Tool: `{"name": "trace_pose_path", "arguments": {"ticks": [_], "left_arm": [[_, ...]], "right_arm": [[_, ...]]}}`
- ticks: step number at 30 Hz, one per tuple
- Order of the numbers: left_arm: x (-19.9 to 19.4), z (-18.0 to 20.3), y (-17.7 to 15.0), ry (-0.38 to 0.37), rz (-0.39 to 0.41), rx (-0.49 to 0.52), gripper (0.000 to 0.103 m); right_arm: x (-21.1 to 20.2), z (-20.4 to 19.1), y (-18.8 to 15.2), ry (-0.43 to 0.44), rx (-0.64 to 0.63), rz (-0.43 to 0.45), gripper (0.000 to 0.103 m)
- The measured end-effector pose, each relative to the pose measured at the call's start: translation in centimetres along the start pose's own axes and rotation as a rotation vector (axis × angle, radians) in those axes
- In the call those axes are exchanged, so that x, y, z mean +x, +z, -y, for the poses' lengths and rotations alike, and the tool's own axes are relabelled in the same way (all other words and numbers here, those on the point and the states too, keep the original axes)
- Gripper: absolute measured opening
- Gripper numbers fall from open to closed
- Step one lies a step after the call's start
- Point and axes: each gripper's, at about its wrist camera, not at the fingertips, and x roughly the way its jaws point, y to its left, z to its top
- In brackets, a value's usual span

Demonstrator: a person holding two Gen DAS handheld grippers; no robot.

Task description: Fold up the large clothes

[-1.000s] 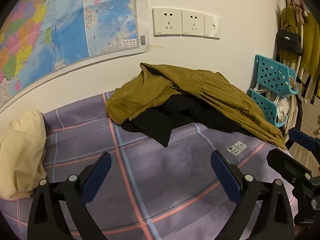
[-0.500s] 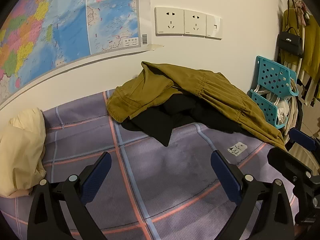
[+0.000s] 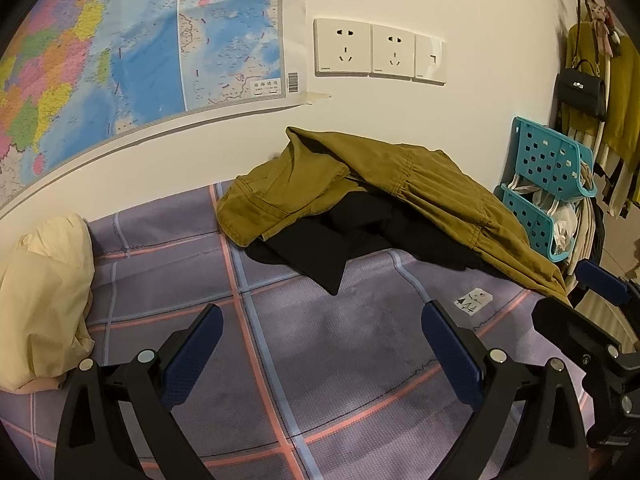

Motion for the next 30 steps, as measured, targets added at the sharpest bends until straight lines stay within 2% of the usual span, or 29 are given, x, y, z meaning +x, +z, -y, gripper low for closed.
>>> {"name": "trace_pose_path", "arguments": {"ticks": [30], "left_arm": [[-0.62, -0.2, 0.32, 0.006, 0.02, -0.016, 0.096]], "right_arm": [[0.05, -0.2, 0.15, 0.002, -0.003, 0.0, 0.097]]}}
